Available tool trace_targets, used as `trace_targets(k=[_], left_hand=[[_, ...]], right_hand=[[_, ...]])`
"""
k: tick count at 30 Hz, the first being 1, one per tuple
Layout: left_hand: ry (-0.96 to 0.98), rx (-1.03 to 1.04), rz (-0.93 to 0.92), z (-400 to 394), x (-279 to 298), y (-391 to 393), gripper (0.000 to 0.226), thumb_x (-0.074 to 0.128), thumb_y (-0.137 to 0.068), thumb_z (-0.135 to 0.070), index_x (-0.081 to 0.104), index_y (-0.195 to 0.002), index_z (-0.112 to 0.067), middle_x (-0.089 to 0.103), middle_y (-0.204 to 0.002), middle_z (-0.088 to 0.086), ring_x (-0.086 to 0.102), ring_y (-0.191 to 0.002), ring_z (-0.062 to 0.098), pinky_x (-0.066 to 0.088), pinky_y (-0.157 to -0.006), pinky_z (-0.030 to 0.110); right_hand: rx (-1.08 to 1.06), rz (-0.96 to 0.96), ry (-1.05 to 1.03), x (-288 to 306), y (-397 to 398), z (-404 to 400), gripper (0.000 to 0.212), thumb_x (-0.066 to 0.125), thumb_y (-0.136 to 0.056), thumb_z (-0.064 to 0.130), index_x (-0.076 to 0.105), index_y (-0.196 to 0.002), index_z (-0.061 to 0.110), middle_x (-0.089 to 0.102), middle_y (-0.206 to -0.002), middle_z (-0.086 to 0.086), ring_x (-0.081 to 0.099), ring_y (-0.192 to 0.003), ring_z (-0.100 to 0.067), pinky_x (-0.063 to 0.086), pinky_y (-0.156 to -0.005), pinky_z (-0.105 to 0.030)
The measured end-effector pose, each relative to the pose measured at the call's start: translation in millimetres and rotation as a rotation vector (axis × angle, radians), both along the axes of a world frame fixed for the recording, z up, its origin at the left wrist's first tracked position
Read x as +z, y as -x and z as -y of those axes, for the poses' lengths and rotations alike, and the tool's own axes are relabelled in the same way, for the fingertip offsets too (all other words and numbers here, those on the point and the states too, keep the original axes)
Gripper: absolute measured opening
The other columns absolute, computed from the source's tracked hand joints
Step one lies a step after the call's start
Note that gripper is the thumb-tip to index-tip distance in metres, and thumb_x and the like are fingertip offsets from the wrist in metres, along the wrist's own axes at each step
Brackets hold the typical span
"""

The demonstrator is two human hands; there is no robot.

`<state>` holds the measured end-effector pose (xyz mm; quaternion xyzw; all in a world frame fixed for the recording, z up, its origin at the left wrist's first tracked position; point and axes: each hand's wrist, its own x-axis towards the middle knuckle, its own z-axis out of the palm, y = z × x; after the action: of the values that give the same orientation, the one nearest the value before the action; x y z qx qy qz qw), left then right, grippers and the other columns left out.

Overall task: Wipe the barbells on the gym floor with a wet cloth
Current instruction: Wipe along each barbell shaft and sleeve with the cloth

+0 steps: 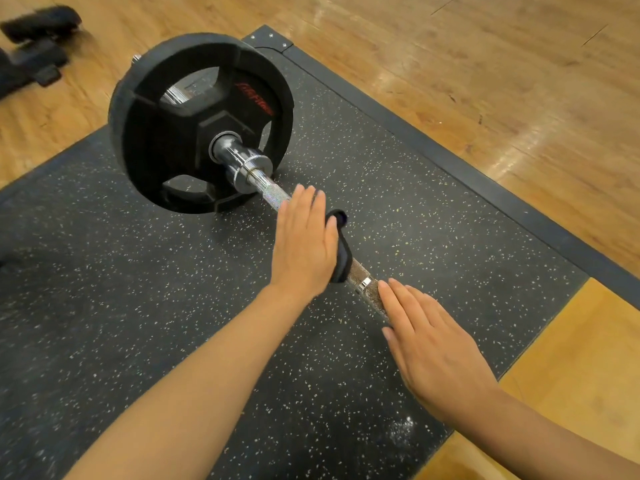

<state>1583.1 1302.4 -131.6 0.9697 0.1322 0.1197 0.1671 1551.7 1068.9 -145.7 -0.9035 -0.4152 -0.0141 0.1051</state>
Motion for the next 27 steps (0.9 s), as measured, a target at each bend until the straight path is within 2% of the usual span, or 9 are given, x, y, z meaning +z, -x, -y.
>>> trace_targets(k=[5,12,15,18,21,24,27], left_hand=[[0.024,0.259,-0.065,-40,5,-40,0.049,0.033,-0.106,-0.021,0.029,-0.149,0.003,0.028,-0.156,0.016,0.008,-0.15,0.033,0.005,-0.122,0.046],[0.12,0.094,-0.064,5,10,10,0.058,0.025,-0.107,-0.025,0.005,-0.154,0.001,0.001,-0.164,0.012,-0.008,-0.151,0.024,-0.006,-0.123,0.035],[0.036,0.053,-0.093,-13,11,3,0.057,0.024,-0.107,-0.028,0.01,-0.154,0.002,0.007,-0.164,0.014,-0.003,-0.152,0.024,-0.002,-0.124,0.036],[-0.043,0.145,-0.143,-43,12,-30,0.053,0.029,-0.107,-0.025,0.022,-0.151,0.004,0.02,-0.16,0.018,0.006,-0.151,0.029,0.007,-0.122,0.044],[-0.102,0.223,-0.243,-57,14,-50,0.053,0.028,-0.107,-0.025,0.02,-0.152,0.003,0.015,-0.162,0.013,0.001,-0.151,0.027,0.003,-0.122,0.044],[-0.041,0.124,-0.188,-42,14,-33,0.051,0.028,-0.107,-0.023,0.023,-0.151,0.001,0.018,-0.162,0.012,0.002,-0.151,0.026,-0.001,-0.122,0.044],[-0.005,-0.087,-0.111,-5,11,-4,0.048,0.028,-0.106,-0.024,0.036,-0.147,0.0,0.033,-0.155,0.011,0.014,-0.15,0.025,0.002,-0.122,0.043]], right_hand=[[-0.01,0.004,-0.009,0,-1,0,0.055,0.032,-0.103,0.032,0.028,-0.153,0.008,0.051,-0.147,-0.013,0.054,-0.129,-0.031,0.048,-0.105,-0.047],[-0.008,-0.002,-0.006,2,0,1,0.056,0.031,-0.103,0.033,0.03,-0.153,0.007,0.05,-0.147,-0.013,0.053,-0.129,-0.031,0.046,-0.106,-0.046],[-0.004,-0.002,-0.007,3,1,1,0.056,0.03,-0.104,0.033,0.03,-0.153,0.008,0.05,-0.147,-0.013,0.053,-0.13,-0.03,0.046,-0.106,-0.046],[-0.01,-0.003,-0.01,3,1,0,0.055,0.031,-0.103,0.033,0.031,-0.153,0.008,0.051,-0.146,-0.013,0.054,-0.129,-0.031,0.049,-0.104,-0.047],[-0.011,-0.003,-0.011,2,0,1,0.055,0.031,-0.103,0.032,0.029,-0.153,0.008,0.051,-0.146,-0.013,0.054,-0.129,-0.032,0.049,-0.103,-0.048],[-0.01,-0.007,-0.012,3,1,2,0.055,0.031,-0.103,0.032,0.029,-0.153,0.008,0.051,-0.146,-0.013,0.054,-0.129,-0.032,0.049,-0.104,-0.048],[-0.006,-0.001,-0.007,1,0,1,0.055,0.032,-0.103,0.031,0.032,-0.152,0.006,0.051,-0.146,-0.015,0.054,-0.129,-0.032,0.048,-0.104,-0.048]])
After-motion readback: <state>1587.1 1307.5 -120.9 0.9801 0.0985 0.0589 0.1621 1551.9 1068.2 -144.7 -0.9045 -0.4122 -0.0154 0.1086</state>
